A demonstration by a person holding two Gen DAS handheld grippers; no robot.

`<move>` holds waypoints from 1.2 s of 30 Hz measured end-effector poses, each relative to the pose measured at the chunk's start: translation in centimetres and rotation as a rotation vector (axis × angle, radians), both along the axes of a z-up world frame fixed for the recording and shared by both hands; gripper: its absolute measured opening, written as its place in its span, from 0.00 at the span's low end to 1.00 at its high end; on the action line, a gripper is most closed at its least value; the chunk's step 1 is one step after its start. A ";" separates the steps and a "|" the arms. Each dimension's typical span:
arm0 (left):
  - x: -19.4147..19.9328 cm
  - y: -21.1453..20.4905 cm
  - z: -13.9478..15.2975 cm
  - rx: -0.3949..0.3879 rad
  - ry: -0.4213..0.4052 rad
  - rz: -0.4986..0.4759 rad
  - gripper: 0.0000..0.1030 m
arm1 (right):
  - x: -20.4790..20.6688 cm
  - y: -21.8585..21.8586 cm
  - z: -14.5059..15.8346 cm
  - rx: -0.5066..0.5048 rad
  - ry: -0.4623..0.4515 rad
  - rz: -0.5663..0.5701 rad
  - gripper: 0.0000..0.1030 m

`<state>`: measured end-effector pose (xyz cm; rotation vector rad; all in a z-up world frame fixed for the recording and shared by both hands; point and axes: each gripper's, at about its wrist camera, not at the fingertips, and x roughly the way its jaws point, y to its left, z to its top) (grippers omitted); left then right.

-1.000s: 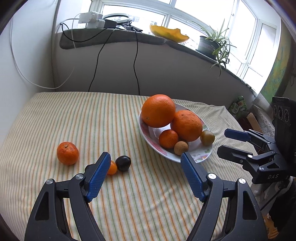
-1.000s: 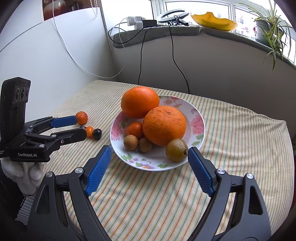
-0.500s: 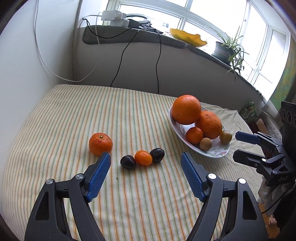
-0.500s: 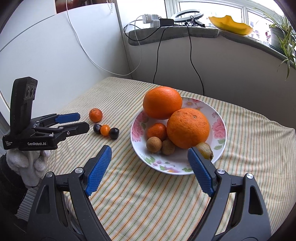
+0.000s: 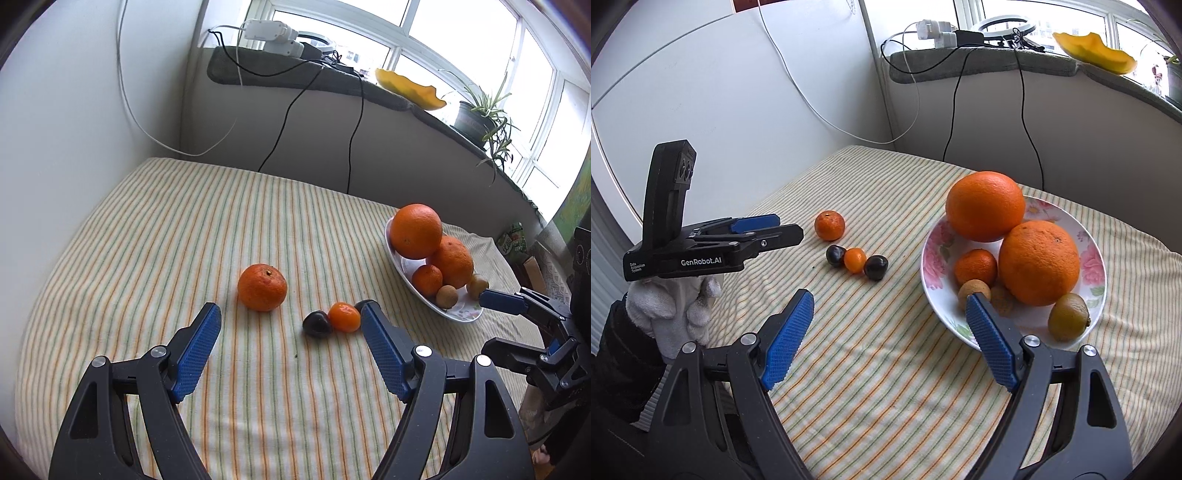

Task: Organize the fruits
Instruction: 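Grasp the tangerine with the left gripper while the right gripper grasps the dark plum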

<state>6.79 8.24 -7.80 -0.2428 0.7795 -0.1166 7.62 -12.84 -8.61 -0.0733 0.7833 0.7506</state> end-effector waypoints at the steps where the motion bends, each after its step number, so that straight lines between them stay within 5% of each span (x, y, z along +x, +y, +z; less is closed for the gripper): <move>1: 0.0 0.2 0.0 -0.001 0.000 0.004 0.76 | 0.0 0.4 -0.1 -0.001 0.002 0.008 0.84; 7: 0.3 1.7 -0.6 -0.022 0.009 0.022 0.76 | 0.4 2.5 -0.5 -0.004 0.011 0.051 0.82; 16: 1.1 2.8 -1.3 -0.041 0.018 0.021 0.76 | 1.9 4.7 -1.3 -0.003 0.066 0.082 0.55; 23: 1.9 3.4 -1.7 -0.062 0.021 0.009 0.71 | 2.6 6.9 -2.1 -0.025 0.075 0.114 0.45; 36: 4.1 4.0 -2.7 -0.081 0.054 -0.035 0.63 | 3.1 12.8 -3.4 -0.213 -0.027 0.240 0.37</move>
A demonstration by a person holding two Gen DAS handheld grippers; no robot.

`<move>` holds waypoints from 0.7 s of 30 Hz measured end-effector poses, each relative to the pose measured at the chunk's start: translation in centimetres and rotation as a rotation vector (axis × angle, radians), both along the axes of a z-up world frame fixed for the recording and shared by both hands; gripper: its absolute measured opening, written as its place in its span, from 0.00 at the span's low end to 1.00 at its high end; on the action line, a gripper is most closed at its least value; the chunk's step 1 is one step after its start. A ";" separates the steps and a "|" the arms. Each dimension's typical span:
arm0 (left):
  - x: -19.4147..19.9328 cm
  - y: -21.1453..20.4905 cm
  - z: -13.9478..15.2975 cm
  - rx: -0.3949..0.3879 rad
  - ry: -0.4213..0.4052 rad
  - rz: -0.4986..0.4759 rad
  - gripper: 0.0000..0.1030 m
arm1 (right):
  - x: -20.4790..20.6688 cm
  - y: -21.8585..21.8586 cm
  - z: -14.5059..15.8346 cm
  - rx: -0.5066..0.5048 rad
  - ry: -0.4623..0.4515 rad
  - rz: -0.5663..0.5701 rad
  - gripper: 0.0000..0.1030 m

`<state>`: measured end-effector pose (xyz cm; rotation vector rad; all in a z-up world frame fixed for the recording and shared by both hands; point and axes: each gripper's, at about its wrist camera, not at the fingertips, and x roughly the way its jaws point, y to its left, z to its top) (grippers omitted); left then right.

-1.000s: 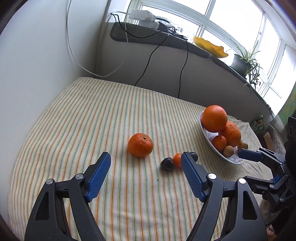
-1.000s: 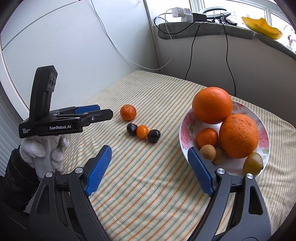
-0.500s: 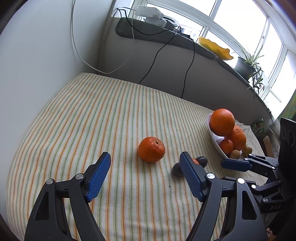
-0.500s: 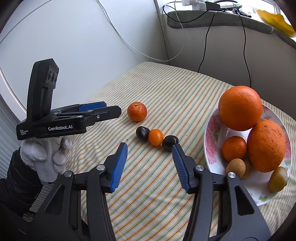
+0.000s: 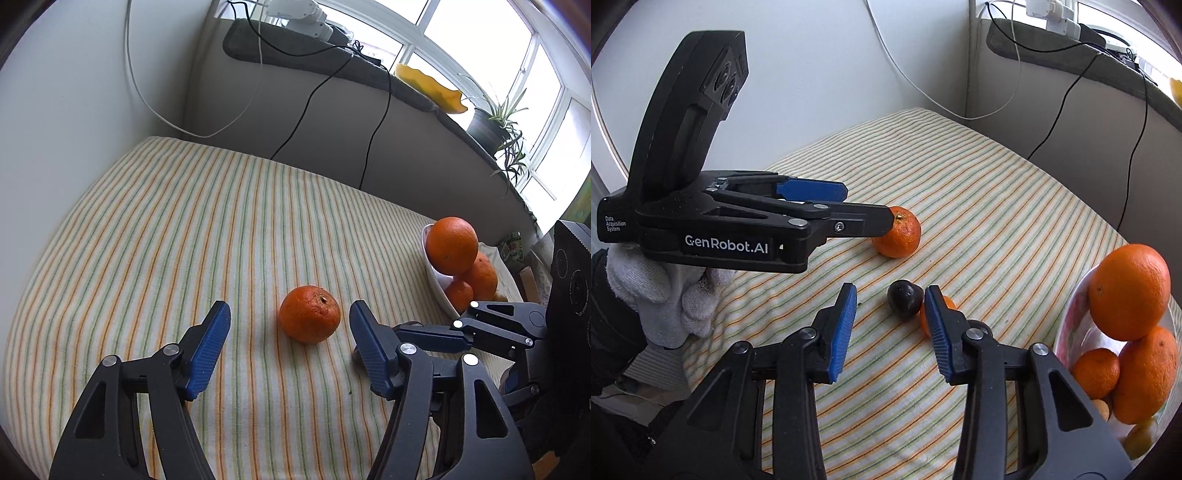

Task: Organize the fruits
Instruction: 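Grasp the tangerine with the left gripper while the right gripper grasps the dark plum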

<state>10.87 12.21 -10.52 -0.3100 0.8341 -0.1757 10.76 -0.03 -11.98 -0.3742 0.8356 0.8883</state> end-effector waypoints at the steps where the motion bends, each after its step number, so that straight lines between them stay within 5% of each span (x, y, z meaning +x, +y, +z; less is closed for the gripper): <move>1: 0.1 0.1 -0.1 -0.003 0.003 -0.001 0.63 | -0.1 0.3 0.0 -0.014 -0.013 0.009 0.37; 15: 0.8 0.1 -0.7 -0.020 0.030 -0.031 0.55 | -0.9 2.9 -0.7 -0.182 -0.145 0.080 0.23; 21: 1.1 -0.2 -0.8 -0.030 0.032 -0.041 0.51 | -0.1 2.8 -0.6 -0.164 -0.139 0.059 0.18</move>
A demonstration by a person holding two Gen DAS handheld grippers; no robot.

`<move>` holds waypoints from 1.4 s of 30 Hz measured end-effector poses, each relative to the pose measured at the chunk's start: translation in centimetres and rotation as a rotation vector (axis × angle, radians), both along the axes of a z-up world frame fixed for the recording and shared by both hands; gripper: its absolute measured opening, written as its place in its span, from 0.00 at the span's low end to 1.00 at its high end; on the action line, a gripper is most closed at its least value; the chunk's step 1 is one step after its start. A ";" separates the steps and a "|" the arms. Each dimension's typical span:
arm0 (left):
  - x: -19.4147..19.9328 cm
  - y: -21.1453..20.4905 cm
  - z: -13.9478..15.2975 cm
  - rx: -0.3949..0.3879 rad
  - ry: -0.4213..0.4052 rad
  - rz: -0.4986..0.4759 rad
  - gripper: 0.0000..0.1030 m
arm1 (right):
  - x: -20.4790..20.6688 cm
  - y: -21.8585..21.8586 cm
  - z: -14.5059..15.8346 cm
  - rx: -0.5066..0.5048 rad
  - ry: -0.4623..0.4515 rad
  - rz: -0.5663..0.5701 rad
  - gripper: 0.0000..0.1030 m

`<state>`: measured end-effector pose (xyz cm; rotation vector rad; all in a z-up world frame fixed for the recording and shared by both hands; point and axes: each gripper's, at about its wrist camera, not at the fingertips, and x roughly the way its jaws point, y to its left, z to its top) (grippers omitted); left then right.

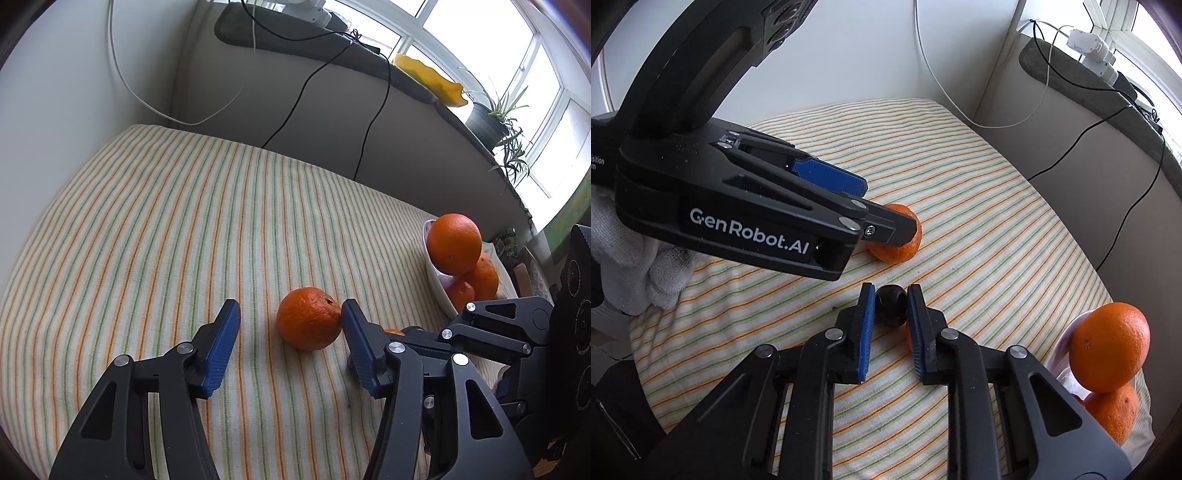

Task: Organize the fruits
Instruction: 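Grasp the tangerine with the left gripper while the right gripper grasps the dark plum, then lift the tangerine with the left gripper while the right gripper lifts the dark plum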

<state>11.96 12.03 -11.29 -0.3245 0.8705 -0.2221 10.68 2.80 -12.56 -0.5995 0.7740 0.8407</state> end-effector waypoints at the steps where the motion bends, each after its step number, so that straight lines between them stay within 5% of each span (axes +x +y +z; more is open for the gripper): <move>1: 0.0 -0.1 0.0 -0.001 0.000 -0.005 0.50 | 0.1 -0.1 -0.1 0.006 0.004 -0.002 0.18; 6: 0.2 -1.0 0.2 -0.004 -0.008 -0.034 0.34 | 0.3 -0.4 0.1 0.029 0.020 -0.012 0.17; 42: -2.7 -3.1 3.4 0.002 -0.079 -0.007 0.33 | -1.6 -7.2 4.1 0.221 0.021 -0.101 0.16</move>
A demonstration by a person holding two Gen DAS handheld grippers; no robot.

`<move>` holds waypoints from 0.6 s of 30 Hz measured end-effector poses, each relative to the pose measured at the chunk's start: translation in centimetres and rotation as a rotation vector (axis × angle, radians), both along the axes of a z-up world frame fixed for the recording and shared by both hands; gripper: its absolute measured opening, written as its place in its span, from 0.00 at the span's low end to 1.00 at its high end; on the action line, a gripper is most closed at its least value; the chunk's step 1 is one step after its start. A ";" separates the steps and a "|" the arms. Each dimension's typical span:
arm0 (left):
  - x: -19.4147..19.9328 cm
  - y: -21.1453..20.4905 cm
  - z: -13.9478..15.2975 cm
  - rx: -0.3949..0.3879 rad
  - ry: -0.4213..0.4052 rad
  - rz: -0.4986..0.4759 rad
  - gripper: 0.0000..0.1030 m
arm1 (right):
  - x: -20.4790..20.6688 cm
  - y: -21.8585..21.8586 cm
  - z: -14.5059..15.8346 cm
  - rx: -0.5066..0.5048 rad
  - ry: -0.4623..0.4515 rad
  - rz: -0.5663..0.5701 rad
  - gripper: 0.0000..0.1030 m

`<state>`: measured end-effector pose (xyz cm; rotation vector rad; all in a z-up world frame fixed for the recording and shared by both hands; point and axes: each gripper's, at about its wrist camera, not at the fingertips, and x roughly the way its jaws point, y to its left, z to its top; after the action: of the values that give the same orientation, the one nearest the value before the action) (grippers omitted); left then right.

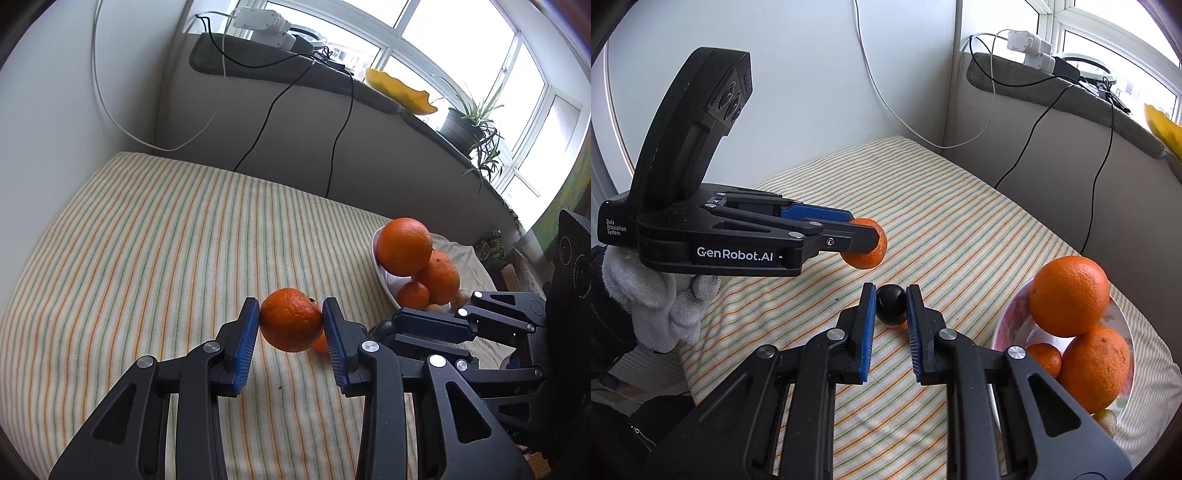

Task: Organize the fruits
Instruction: 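Lift the tangerine with the left gripper while the right gripper lifts the dark plum, then carry the tangerine over the plate with the left gripper while the right gripper carries the plum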

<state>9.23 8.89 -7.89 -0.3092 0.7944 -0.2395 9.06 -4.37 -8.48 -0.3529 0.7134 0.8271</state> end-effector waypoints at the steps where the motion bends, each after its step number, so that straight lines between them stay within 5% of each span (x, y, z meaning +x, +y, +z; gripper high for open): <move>1: -0.1 -0.3 0.1 0.000 -0.003 -0.004 0.33 | 0.0 -0.2 0.2 0.004 -0.002 -0.005 0.16; 18: -0.5 -6.1 1.6 0.001 -0.030 -0.088 0.33 | 0.9 -8.4 2.5 0.088 -0.025 -0.150 0.16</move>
<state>8.76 2.76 -6.31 -0.2698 0.7797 -0.3258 9.93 -12.81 -5.94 -0.2272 0.6690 0.7084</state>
